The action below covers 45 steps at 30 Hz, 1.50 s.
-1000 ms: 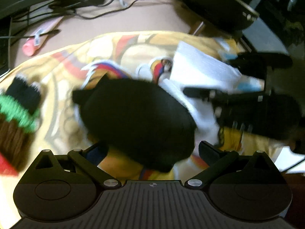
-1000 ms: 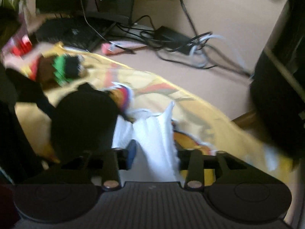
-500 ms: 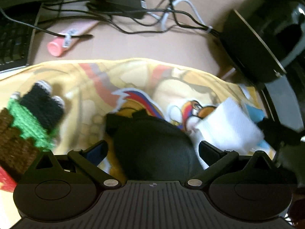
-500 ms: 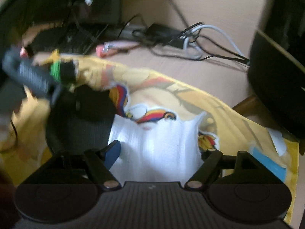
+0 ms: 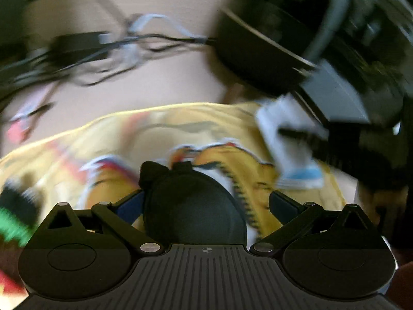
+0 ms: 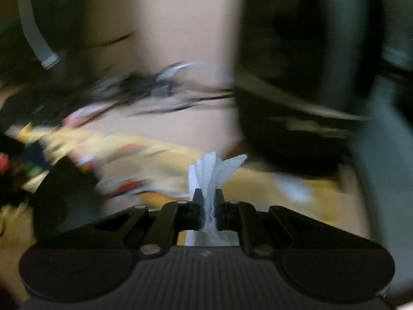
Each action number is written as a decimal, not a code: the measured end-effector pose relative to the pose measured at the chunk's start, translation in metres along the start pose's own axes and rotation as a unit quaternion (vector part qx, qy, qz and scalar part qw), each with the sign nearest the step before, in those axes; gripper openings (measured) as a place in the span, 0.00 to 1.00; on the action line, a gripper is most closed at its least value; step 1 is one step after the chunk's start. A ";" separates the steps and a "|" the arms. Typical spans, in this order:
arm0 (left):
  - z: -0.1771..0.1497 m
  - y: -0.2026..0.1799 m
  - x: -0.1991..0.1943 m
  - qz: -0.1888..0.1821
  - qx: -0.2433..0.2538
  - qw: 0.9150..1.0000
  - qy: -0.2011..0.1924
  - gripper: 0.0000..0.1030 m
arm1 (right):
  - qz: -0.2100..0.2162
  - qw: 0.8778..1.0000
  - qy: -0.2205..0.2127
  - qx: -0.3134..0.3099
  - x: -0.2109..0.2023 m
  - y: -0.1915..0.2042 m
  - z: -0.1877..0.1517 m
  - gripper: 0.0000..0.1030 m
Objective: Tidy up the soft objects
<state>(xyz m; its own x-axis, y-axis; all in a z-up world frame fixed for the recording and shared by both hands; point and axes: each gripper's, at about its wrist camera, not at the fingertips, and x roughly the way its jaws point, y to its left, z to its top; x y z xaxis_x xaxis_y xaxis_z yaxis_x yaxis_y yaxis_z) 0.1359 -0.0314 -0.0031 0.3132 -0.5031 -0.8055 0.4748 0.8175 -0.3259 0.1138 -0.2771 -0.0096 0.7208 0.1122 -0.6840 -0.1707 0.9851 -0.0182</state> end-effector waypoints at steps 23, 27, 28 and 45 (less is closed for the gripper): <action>-0.013 0.022 0.045 -0.014 -0.039 0.997 0.059 1.00 | 0.084 0.980 0.010 0.181 -0.017 -0.043 -0.020 0.10; -0.003 0.006 0.057 -0.059 -0.013 0.997 0.046 1.00 | 0.099 0.985 0.050 0.131 -0.011 -0.011 -0.032 0.11; 0.000 0.002 0.062 -0.074 -0.005 0.996 0.046 1.00 | 0.095 0.988 0.055 0.109 -0.012 -0.001 -0.037 0.11; -0.022 0.054 -0.012 0.121 -0.052 0.991 -0.023 1.00 | 0.203 0.976 0.077 0.016 0.036 0.085 -0.012 0.13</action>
<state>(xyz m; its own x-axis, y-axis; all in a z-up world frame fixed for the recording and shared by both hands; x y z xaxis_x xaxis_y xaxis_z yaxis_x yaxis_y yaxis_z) 0.1398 0.0252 -0.0217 0.4462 -0.2991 -0.8435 0.2947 0.9390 -0.1771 0.1168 -0.1914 -0.0447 0.4879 0.4757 -0.7319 -0.3986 0.8674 0.2980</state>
